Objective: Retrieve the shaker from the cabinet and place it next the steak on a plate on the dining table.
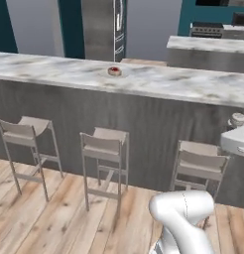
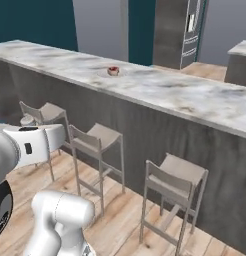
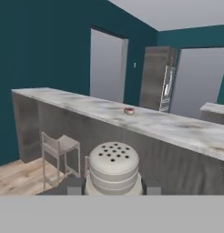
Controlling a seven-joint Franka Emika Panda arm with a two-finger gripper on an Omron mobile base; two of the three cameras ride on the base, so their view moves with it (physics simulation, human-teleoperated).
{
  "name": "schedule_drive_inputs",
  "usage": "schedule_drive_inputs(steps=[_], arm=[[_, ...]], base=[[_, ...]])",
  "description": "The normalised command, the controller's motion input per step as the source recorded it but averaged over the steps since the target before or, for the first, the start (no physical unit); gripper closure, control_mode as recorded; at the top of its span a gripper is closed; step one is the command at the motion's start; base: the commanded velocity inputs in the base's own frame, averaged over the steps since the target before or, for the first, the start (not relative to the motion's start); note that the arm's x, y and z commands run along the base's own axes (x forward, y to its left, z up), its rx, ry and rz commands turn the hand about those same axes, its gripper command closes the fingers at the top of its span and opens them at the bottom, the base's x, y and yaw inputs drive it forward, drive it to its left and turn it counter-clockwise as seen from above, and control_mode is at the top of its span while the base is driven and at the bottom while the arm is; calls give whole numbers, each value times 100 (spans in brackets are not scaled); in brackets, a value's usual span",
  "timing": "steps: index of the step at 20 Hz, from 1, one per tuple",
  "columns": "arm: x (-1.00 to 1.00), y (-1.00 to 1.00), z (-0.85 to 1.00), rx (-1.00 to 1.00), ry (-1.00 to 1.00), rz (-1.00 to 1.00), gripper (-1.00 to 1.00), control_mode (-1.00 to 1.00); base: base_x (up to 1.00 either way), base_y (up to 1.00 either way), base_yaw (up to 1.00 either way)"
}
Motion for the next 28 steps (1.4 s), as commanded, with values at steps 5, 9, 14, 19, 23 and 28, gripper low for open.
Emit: schedule_drive_inputs(steps=[5,9,14,19,23,28], arm=[[0,0,0,0,0,0,100,100],[0,0,0,0,0,0,100,100],[0,0,0,0,0,0,100,100],[0,0,0,0,0,0,100,100],[0,0,0,0,0,0,100,100],[0,0,0,0,0,0,100,100]], base=[[65,100,-30],[57,94,-34],[63,76,-38],[62,83,-42],[89,13,-31],[69,-81,-8]])
